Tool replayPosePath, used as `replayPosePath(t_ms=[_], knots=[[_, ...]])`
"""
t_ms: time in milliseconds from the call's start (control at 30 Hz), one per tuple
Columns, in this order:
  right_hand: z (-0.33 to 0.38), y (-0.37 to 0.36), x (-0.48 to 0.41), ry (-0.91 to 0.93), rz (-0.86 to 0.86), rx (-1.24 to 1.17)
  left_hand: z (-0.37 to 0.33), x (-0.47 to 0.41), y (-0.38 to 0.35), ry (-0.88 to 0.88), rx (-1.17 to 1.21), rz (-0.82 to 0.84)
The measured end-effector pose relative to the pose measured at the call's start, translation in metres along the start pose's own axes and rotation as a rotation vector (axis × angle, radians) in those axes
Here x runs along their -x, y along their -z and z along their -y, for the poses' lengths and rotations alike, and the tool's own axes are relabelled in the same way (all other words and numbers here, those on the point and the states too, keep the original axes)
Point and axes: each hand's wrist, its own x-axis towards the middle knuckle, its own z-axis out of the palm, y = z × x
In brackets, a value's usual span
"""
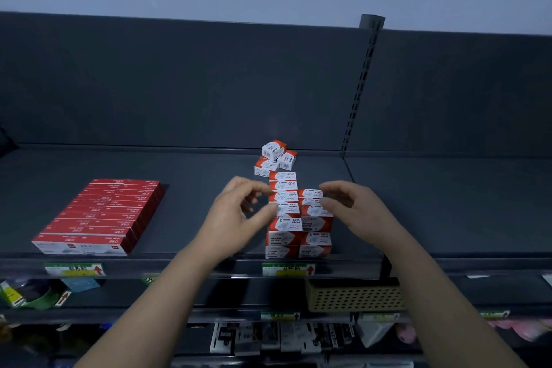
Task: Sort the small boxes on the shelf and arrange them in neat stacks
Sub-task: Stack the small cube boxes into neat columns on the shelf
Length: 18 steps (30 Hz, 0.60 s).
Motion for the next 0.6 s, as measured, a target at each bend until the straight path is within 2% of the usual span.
replayPosePath(t_ms=[167, 300, 467, 600], knots=[[0.004, 0.007, -0.028, 0.027, -0.022, 0.211, 0.009, -0.037, 0.007, -0.002, -0.085, -0.075], [0.003, 0.008, -0.061, 0.025, -0.033, 0.288, 0.023, -0.074, 0.006, 0.024, -0.179, -0.081], [-0.003, 0.002, -0.109, 0.007, -0.044, 0.322, 0.044, -0.123, -0.007, 0.133, -0.261, -0.042], [-0.014, -0.007, -0.145, -0.025, -0.012, 0.324, 0.070, -0.157, -0.025, 0.258, -0.305, 0.051]])
